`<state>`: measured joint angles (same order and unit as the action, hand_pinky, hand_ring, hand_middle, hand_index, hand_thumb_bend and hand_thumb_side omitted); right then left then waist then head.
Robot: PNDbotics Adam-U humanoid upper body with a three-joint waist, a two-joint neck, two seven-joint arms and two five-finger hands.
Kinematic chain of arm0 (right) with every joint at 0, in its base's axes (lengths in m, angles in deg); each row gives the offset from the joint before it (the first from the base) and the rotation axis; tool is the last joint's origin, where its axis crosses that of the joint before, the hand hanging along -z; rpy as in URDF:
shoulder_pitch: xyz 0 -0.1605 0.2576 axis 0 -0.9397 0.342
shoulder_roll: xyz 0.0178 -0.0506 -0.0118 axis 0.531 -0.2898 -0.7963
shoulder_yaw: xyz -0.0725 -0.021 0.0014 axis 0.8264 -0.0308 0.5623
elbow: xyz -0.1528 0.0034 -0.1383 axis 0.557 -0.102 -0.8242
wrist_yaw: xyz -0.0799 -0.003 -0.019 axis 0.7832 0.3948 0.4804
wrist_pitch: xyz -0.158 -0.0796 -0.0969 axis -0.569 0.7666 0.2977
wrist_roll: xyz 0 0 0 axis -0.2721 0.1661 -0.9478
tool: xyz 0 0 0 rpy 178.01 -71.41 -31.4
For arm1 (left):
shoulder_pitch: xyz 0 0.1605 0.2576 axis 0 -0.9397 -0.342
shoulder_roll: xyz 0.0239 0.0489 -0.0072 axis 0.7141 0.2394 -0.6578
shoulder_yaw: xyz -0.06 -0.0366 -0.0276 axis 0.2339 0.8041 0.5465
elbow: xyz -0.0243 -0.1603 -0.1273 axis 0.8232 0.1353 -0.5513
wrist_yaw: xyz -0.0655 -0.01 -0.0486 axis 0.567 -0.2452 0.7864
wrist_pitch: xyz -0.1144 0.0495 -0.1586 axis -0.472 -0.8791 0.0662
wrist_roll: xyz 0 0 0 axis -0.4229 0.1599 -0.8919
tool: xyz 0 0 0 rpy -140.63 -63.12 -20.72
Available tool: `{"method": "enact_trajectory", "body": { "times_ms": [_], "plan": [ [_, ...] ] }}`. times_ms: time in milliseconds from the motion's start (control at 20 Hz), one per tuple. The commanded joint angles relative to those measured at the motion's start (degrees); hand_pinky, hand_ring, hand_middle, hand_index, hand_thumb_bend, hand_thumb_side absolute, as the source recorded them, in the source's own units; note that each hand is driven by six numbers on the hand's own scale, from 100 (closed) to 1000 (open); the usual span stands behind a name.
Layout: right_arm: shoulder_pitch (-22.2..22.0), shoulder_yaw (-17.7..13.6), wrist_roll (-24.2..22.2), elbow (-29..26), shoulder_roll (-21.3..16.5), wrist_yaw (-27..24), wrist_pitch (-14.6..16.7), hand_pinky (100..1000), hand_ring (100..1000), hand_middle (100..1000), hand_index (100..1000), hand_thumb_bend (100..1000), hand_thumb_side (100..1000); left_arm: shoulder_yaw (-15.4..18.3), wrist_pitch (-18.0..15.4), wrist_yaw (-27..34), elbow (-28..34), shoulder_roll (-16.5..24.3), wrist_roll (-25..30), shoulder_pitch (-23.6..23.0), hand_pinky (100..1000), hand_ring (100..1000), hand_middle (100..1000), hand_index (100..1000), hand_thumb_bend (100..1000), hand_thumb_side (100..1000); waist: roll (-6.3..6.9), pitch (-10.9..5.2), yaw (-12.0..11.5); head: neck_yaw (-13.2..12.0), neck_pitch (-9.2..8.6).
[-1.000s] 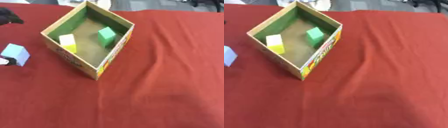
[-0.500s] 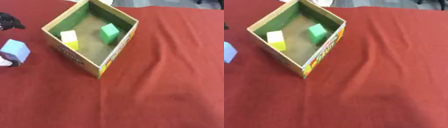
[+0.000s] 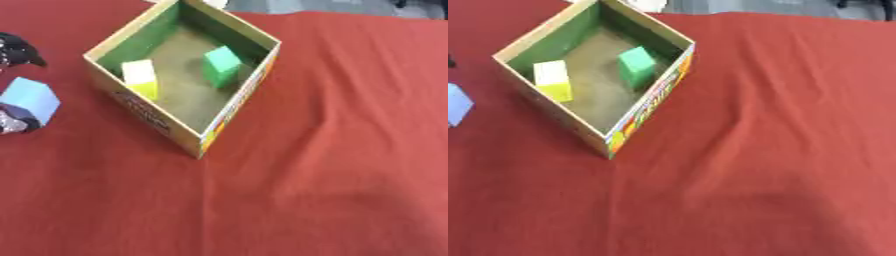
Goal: Pick up objects on the table and place them in the box.
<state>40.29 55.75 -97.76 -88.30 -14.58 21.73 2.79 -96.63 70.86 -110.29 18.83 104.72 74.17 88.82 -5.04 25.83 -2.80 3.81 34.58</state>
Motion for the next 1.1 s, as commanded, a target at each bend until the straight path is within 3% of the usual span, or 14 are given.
{"method": "enact_trajectory", "body": {
  "times_ms": [50, 200, 450, 1100],
  "plan": [
    [-0.14, -0.29, -11.83, -1.14, -0.43, 0.32, 11.77, 1000, 1000, 530, 747, 100, 470, 0.89, -0.04, -2.22, -0.64, 1.12, -1.31, 0.89, 832, 949, 842, 897, 594, 489, -0.60, -0.12, 0.15, -0.29, -1.16],
    [-0.12, -0.25, -11.94, -1.14, -0.30, 0.53, 11.76, 1000, 1000, 530, 748, 100, 470, 1.20, -0.21, -4.28, -1.41, 1.33, -1.99, 0.69, 826, 948, 844, 897, 638, 521, -0.54, 0.07, 0.25, -0.31, -1.34],
    [0.15, -0.11, -12.24, -1.14, -0.06, 0.90, 11.42, 1000, 1000, 530, 748, 100, 470, 1.61, -0.35, -5.66, -2.79, 1.07, -2.89, 0.56, 802, 930, 818, 871, 612, 511, -0.41, 0.41, 0.52, -0.29, -1.79],
    [-0.11, -0.17, -12.92, -1.14, 0.47, 1.08, 10.67, 1000, 1000, 531, 751, 100, 470, 1.06, -1.21, -0.83, -2.94, 0.58, -2.10, 0.84, 686, 796, 576, 654, 415, 365, -0.39, 0.35, 0.55, -0.09, -1.04]
  ]
}}
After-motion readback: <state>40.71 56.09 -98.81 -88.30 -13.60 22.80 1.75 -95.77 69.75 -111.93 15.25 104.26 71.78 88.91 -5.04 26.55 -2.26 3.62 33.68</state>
